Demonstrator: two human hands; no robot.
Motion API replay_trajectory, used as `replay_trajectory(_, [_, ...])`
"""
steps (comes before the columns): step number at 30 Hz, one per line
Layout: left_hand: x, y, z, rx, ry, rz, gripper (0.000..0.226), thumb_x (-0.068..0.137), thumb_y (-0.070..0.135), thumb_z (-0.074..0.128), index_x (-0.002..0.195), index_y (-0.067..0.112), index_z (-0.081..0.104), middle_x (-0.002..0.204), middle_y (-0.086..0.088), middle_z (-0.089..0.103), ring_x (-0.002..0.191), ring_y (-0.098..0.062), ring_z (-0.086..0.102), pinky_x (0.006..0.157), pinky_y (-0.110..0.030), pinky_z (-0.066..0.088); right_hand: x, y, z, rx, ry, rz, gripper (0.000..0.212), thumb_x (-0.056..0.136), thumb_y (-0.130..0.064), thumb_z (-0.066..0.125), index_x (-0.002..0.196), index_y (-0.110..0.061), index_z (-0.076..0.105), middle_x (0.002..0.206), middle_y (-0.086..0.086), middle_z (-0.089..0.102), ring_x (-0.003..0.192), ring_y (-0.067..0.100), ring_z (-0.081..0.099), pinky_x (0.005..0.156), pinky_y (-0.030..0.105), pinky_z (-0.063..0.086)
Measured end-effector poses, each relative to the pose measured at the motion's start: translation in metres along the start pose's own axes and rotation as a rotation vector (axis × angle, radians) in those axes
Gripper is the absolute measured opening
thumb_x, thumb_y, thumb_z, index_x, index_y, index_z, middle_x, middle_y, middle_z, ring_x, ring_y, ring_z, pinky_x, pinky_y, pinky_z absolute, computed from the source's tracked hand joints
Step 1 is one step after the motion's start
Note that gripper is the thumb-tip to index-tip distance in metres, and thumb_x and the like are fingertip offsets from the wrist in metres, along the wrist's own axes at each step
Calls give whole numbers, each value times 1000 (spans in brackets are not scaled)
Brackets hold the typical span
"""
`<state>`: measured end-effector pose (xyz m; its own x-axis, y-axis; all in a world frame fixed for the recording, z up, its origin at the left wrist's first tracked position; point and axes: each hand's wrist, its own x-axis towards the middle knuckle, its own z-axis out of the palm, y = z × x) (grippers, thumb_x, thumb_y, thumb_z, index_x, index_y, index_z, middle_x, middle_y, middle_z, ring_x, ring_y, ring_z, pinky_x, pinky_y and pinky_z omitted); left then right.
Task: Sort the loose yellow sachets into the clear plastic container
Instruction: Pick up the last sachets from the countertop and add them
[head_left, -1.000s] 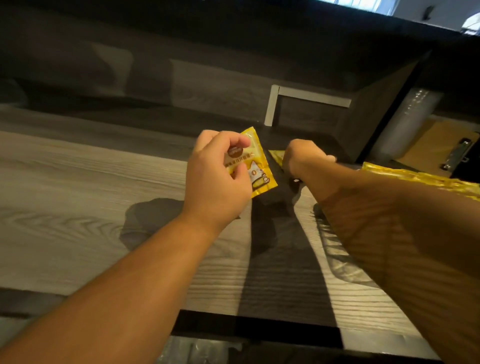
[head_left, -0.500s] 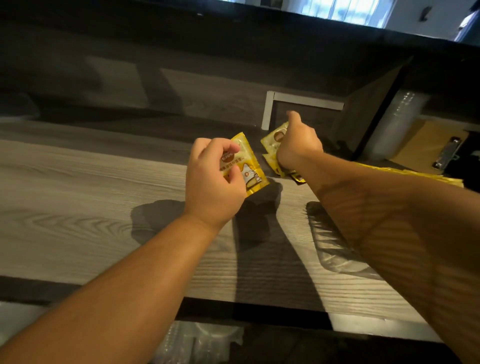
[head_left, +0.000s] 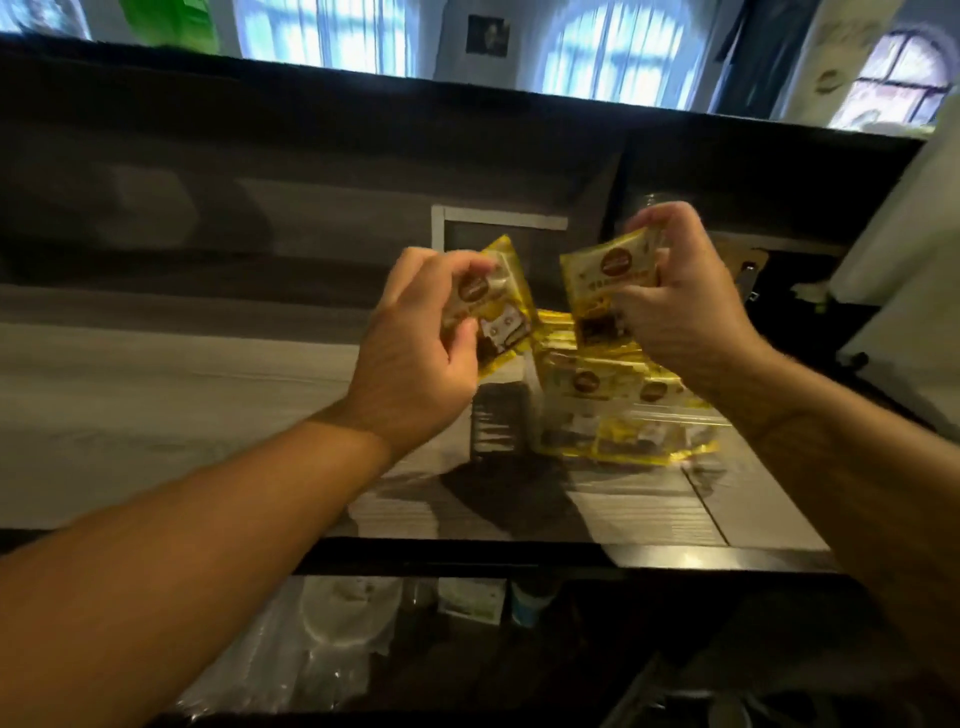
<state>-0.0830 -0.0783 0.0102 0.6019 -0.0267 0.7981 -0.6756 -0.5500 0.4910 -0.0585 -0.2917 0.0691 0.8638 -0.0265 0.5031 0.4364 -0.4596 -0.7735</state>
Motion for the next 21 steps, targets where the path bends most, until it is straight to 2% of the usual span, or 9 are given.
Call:
replay_trajectory(2, [4,23,15,-42,-46,18,50,86,-2,65,128,22,49,123,10,40,109,2,48,92,-12,49,-10,15,-26,20,54,14,46,88,3,59,116,-30,43,115,4,57,101,14,62,60,22,59])
replay_trajectory(5, [14,46,37,-44,-126,38,50,87,-1,65,129,22,49,124,10,41,113,-5,47,88,-13,52,-22,32,-57,60,116,0,44,89,2,55,121,-27,43,116,6,59,103,17,64,73,34,61])
replay_trajectory(9, [23,62,63,-6,-234,30,54,88,2,66,133,25,47,123,10,42,114,-9,46,80,-10,47,-30,47,-84,177,177,4,44,90,4,49,119,-29,43,121,9,57,108,20,64,76,41,61])
replay_trajectory(14, [25,73,84,92,-434,59,54,89,4,66,133,29,48,127,4,48,115,-13,48,88,-23,50,-37,56,-101,314,244,26,41,93,5,47,110,-32,45,117,7,58,107,21,64,77,40,61])
replay_trajectory(17, [29,76,89,229,-468,94,49,89,8,68,131,29,52,126,3,51,112,-16,52,86,-28,53,-38,61,-100,319,238,49,39,93,4,46,116,-28,43,116,8,57,106,23,63,75,40,61])
replay_trajectory(21, [37,77,91,248,-475,107,55,90,7,68,138,26,48,128,1,51,115,-18,54,91,-32,53,-42,64,-95,292,207,22,40,93,4,47,116,-29,42,111,3,56,103,20,62,72,38,61])
